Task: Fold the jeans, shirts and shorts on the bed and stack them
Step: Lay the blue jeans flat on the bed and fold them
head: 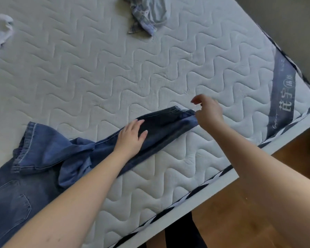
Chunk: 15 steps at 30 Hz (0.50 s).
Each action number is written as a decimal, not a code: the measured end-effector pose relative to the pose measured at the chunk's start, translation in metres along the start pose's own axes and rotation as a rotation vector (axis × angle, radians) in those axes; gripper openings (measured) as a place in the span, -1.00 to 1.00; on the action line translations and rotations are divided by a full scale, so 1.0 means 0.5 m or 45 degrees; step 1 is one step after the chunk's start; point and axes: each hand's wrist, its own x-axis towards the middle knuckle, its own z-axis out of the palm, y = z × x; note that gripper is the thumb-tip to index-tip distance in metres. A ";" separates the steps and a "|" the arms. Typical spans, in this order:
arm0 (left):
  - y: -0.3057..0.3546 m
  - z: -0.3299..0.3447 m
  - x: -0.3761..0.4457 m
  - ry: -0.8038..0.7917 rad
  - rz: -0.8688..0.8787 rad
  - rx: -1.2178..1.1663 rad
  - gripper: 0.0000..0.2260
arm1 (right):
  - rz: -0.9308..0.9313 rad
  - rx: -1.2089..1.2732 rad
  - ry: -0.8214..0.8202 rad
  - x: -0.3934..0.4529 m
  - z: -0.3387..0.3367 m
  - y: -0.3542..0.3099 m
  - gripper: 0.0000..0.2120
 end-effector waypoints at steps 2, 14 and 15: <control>0.010 -0.004 0.043 0.021 -0.030 0.014 -0.54 | 0.252 0.200 -0.045 0.009 0.014 0.026 -0.64; 0.060 0.000 0.261 -0.230 -0.322 -0.084 -0.47 | 0.930 1.298 -0.046 -0.066 0.140 0.097 -0.55; 0.062 0.000 0.269 -0.272 -0.326 -0.127 -0.56 | 0.851 1.406 -0.121 -0.070 0.137 0.096 -0.63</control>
